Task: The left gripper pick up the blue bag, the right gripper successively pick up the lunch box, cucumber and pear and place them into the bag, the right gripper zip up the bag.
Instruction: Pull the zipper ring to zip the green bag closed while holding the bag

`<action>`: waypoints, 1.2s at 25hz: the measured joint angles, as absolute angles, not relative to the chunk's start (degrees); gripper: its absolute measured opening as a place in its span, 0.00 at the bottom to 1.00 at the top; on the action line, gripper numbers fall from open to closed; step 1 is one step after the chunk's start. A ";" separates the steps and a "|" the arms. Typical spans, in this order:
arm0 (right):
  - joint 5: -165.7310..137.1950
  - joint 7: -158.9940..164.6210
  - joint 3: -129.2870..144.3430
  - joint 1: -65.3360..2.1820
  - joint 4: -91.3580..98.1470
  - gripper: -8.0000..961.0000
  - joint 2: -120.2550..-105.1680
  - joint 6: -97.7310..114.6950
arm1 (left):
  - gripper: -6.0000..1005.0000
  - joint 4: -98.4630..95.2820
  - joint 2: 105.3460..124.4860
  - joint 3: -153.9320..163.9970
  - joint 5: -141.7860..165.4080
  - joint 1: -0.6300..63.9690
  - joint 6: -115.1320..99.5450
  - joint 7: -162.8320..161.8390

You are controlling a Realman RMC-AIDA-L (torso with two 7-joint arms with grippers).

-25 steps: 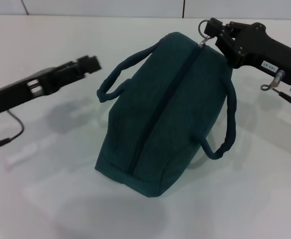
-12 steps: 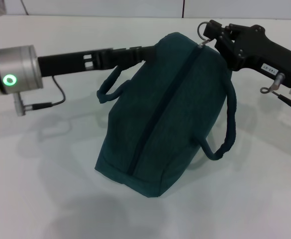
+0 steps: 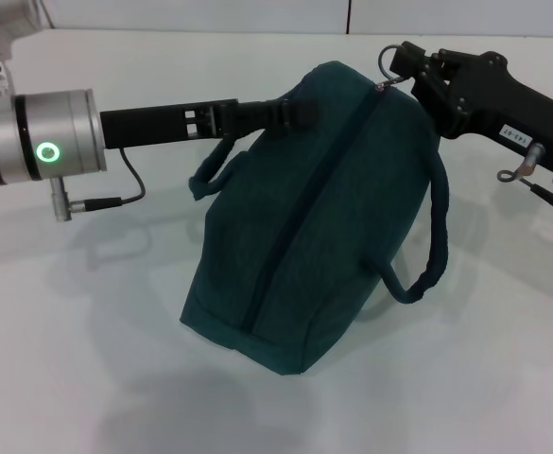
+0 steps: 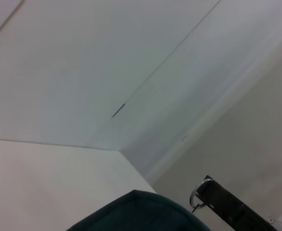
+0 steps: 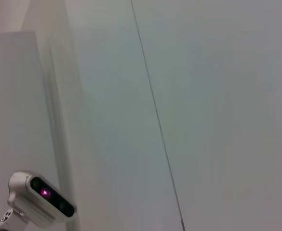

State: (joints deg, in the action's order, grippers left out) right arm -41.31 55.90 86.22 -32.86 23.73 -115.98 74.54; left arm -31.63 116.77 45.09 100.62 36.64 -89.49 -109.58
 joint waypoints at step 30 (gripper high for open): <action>-41.28 55.89 85.87 -32.69 23.73 0.01 -115.92 74.68 | 0.06 -33.06 117.79 44.98 100.41 35.01 -90.66 -107.31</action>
